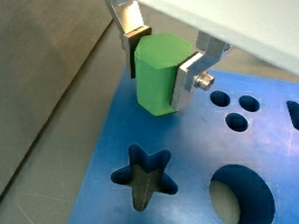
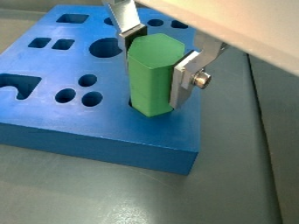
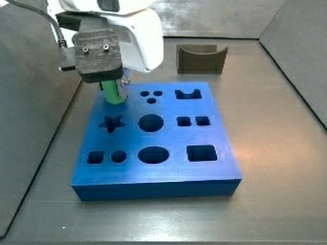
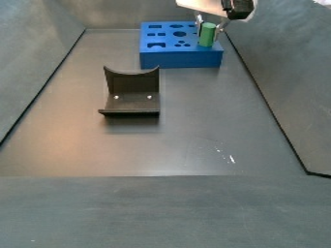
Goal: Insert the hexagon object.
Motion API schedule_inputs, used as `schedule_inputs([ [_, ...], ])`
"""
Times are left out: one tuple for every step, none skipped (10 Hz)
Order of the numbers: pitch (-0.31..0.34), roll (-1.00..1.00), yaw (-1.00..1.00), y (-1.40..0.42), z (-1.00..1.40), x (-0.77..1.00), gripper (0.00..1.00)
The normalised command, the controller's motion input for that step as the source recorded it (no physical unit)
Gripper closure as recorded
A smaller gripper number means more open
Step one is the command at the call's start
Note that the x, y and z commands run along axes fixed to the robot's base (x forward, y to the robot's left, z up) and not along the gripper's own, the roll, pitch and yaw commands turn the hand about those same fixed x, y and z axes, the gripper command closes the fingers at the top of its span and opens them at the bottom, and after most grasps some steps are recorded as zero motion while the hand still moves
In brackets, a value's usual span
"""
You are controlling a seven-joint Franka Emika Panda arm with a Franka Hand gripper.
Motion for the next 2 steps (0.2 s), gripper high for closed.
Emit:
schedule_inputs([
  [0.0, -0.05, -0.02, 0.0, -0.03, 0.01, 1.0],
  [0.0, 0.02, 0.0, -0.01, 0.0, 0.0, 1.0],
])
